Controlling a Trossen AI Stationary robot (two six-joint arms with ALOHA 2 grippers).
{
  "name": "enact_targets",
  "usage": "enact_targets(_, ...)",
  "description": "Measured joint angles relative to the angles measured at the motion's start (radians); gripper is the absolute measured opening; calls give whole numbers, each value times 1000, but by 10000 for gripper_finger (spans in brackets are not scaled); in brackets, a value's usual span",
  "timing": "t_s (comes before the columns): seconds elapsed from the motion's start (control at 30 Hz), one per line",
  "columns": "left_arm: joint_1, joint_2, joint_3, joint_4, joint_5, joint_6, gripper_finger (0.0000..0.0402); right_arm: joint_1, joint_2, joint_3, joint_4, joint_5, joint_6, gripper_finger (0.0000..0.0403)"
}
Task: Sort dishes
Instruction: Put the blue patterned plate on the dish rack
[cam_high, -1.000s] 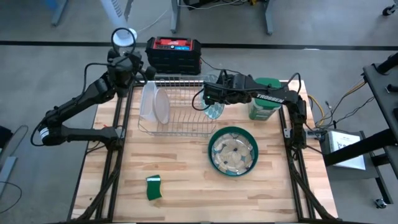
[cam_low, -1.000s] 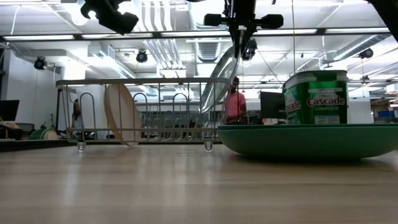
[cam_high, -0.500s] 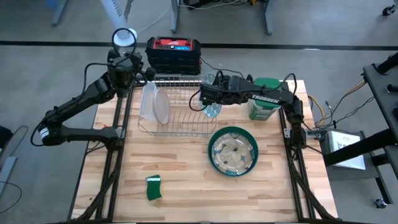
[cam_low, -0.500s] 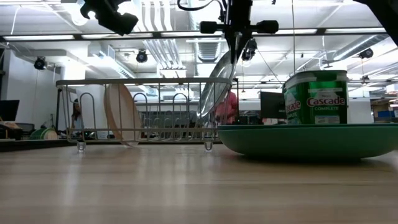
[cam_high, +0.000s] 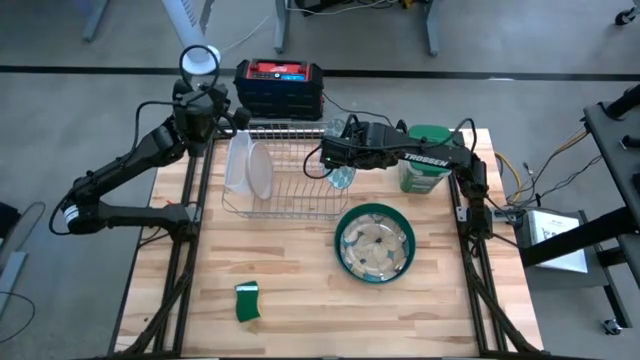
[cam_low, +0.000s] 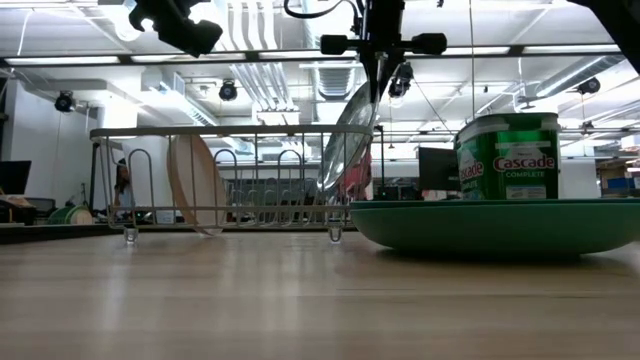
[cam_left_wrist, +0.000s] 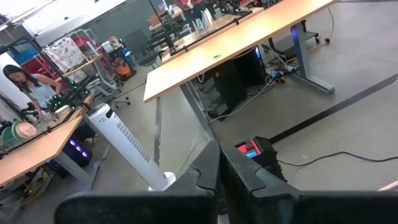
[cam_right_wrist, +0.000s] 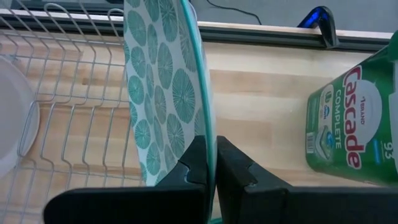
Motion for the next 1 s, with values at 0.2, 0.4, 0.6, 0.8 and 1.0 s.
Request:
enact_targets(0.2, 0, 0, 0, -8, 0, -17, 0, -1, 0, 0, 8, 4, -17, 2)
enact_targets(0.4, 0, 0, 0, -8, 0, -21, 0, -1, 3, -1, 24, -5, -21, 24)
enact_targets(0.6, 0, 0, 0, -8, 0, -21, 0, 0, 4, -2, 35, -7, -34, 32)
enact_targets(0.8, 0, 0, 0, -8, 0, -21, 0, 0, 3, -2, 40, -6, -40, 33)
enact_targets(1.0, 0, 0, 0, -8, 0, -21, 0, 0, 3, -2, 57, -5, -59, 34)
